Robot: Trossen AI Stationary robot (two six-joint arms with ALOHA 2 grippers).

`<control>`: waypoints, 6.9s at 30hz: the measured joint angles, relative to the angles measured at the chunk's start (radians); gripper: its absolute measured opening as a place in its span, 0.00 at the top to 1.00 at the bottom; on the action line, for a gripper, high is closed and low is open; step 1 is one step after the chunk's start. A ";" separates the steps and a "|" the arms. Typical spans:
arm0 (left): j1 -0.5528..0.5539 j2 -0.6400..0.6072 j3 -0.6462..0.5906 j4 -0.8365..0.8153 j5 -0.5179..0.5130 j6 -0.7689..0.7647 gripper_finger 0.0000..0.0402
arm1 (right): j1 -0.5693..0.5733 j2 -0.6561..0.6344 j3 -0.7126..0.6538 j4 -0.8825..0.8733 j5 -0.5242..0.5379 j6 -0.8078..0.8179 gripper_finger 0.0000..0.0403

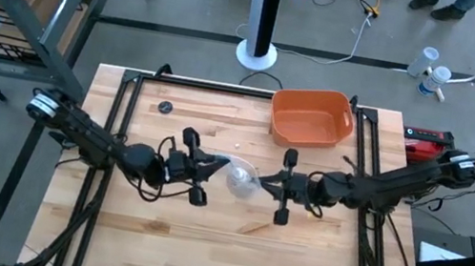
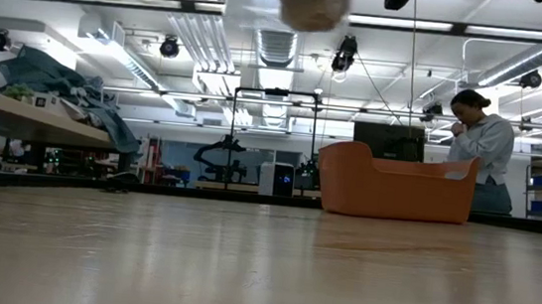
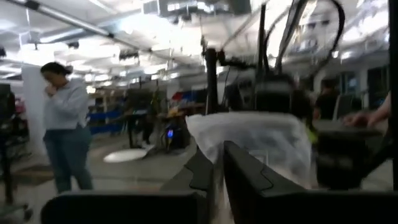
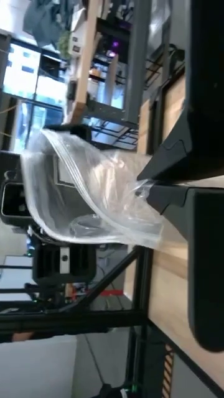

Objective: Roll bandage
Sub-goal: Close the transparent zip bag

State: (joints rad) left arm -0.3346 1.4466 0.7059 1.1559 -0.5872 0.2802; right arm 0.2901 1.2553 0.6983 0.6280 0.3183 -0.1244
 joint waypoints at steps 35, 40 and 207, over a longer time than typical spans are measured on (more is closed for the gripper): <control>-0.022 -0.042 0.000 -0.245 0.052 -0.117 0.54 | 0.001 -0.187 -0.013 -0.120 -0.223 0.082 1.00; -0.017 -0.042 -0.004 -0.255 0.101 -0.155 0.44 | 0.000 -0.186 -0.014 -0.101 -0.259 0.060 1.00; -0.046 0.072 0.373 -1.197 0.159 -0.426 0.76 | -0.026 0.115 0.310 -0.490 -0.267 0.073 1.00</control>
State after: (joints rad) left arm -0.3810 1.5188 1.0794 -0.0410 -0.4281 -0.1459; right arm 0.2638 1.3700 1.0080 0.1384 0.0518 -0.0518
